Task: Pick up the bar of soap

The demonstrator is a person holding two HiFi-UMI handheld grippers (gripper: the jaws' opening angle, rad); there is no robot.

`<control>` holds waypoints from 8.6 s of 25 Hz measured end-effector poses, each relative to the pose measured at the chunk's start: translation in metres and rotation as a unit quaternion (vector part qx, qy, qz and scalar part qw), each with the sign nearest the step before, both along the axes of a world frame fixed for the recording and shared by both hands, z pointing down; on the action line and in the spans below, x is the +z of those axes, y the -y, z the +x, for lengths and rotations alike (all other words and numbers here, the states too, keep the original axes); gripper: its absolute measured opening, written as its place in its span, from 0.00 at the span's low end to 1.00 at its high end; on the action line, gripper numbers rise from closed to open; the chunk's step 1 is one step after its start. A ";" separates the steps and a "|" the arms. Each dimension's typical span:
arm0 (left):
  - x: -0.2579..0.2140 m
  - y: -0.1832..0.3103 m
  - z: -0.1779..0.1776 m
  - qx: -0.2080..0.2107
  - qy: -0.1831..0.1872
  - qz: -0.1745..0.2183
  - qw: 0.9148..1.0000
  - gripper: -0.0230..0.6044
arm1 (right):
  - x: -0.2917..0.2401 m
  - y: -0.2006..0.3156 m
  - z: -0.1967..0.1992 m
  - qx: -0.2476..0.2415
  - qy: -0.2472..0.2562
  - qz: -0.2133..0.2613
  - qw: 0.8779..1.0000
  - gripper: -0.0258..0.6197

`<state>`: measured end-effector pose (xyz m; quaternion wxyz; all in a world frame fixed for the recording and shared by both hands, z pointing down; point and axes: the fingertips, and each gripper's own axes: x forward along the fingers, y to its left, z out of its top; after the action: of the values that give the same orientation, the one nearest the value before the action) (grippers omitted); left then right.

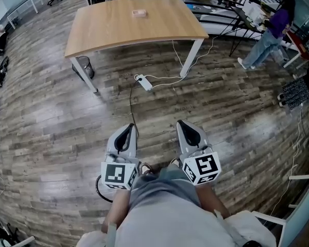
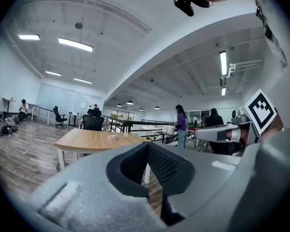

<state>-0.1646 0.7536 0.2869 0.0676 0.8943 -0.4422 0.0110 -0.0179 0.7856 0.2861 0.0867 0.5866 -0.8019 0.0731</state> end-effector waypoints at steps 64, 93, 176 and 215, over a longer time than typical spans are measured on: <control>0.029 0.304 0.188 0.005 0.035 -0.040 0.999 0.04 | 0.045 0.303 0.169 -0.026 0.041 -0.032 0.998 0.04; 0.025 0.549 0.136 0.019 0.012 -0.036 0.999 0.04 | 0.042 0.539 0.095 -0.048 0.022 -0.039 0.998 0.04; 0.267 0.930 0.196 -0.054 -0.272 -0.447 0.851 0.20 | 0.236 1.026 0.082 -0.175 -0.073 -0.202 0.961 0.05; 0.291 0.972 0.182 -0.085 -0.400 -0.441 0.799 0.24 | 0.286 1.062 0.055 -0.208 -0.151 -0.253 0.933 0.04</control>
<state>0.0174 -0.2186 0.5783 0.6266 0.6512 -0.3971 -0.1598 0.0373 -0.2764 0.5722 0.3660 0.3691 -0.8383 0.1643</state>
